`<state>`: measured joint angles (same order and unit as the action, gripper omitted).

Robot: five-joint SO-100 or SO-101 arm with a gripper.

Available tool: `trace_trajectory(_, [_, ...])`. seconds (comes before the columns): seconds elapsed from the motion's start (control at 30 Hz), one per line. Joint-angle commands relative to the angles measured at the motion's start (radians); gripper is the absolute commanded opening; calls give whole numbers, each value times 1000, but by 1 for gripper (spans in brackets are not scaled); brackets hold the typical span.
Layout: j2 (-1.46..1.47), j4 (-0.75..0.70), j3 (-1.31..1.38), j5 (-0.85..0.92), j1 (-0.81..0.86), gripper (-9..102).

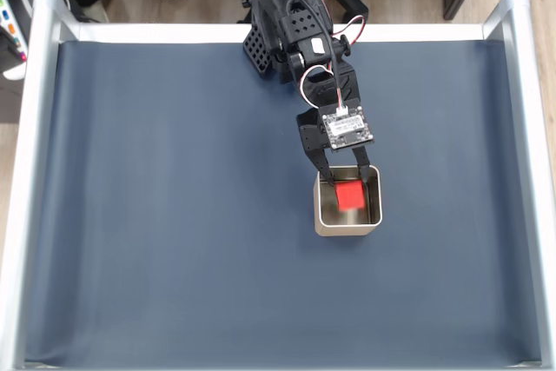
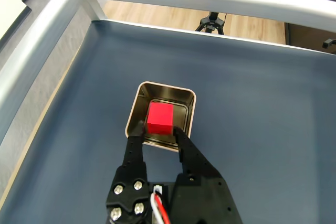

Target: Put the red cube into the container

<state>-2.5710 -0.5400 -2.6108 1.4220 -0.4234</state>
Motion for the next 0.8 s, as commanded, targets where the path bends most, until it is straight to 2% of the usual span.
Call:
trace_trajectory(0.0, [-21, 23, 3, 21, 0, 20])
trace_trajectory(0.57, [-31, 66, -8, 21, 5, 22])
trace_trajectory(0.77, [-80, 63, -9, 49, 6, 7])
